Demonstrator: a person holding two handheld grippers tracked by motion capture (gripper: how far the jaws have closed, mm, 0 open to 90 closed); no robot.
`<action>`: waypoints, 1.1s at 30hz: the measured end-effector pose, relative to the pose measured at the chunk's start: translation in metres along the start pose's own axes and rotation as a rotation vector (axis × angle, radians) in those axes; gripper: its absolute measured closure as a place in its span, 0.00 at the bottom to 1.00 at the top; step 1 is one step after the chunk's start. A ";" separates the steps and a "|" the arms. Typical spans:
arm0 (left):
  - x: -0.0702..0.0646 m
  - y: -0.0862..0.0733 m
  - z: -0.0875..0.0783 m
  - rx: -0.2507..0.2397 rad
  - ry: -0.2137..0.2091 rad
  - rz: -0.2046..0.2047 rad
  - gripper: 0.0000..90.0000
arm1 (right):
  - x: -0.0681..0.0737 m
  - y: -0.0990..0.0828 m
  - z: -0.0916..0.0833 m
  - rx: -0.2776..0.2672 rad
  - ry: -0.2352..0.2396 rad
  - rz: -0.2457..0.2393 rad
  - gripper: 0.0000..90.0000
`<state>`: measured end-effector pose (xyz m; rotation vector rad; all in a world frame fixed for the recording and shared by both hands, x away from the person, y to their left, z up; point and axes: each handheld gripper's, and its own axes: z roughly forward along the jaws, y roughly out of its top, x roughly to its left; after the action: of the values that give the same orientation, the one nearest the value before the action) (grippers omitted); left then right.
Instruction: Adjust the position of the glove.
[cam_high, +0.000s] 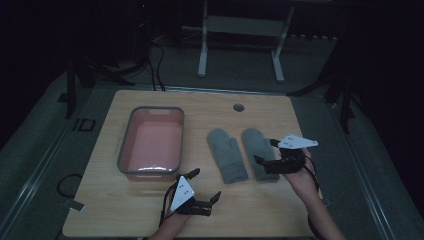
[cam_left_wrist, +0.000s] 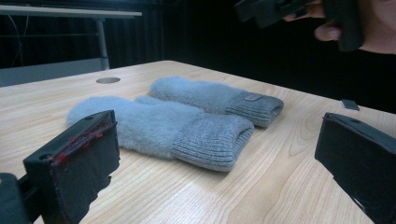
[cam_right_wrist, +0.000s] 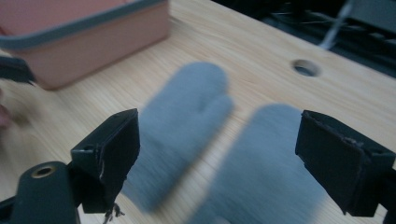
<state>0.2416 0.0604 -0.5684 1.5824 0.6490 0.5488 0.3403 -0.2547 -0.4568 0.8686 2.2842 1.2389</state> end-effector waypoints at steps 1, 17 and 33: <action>0.000 0.000 0.000 0.000 0.000 0.000 0.00 | 0.002 0.002 0.006 0.009 0.016 0.001 0.15; 0.001 0.000 0.000 -0.001 -0.006 -0.008 0.00 | 0.023 0.019 0.112 0.196 0.135 0.093 0.12; 0.001 0.000 0.000 -0.001 -0.011 -0.011 0.00 | 0.035 0.002 0.164 0.309 -0.052 -0.009 0.53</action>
<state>0.2419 0.0608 -0.5685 1.5788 0.6487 0.5323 0.4137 -0.1315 -0.5437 0.9801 2.4724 0.8607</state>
